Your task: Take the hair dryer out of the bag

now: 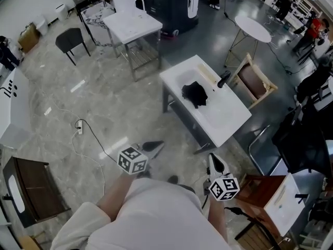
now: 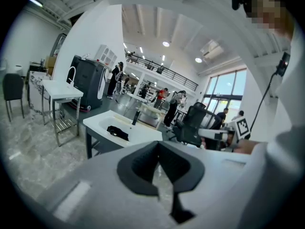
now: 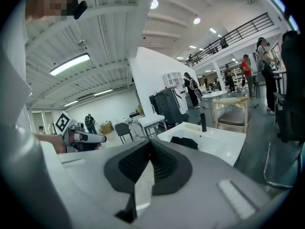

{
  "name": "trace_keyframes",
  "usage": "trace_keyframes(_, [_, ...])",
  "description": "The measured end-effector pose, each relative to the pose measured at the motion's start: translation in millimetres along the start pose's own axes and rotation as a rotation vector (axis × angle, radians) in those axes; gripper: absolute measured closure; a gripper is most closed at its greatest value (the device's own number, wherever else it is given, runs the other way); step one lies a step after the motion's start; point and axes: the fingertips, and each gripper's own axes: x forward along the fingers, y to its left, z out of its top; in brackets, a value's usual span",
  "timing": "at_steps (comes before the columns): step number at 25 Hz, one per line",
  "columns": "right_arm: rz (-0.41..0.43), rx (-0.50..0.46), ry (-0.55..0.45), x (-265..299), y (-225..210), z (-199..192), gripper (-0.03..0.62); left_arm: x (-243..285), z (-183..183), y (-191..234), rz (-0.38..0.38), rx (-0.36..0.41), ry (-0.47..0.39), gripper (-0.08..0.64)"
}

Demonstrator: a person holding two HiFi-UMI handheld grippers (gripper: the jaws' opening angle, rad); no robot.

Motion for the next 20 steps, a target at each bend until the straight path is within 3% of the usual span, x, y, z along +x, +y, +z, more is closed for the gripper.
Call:
trace_keyframes(12, [0.034,-0.048,0.051,-18.3,-49.2,-3.1,0.588,27.3,-0.2,-23.0,0.05,-0.004,-0.036,0.561])
trace_keyframes(20, [0.035,-0.017,0.061,-10.4,-62.2,-5.5,0.588,41.1,2.2,-19.2,0.058,-0.033,-0.048,0.561])
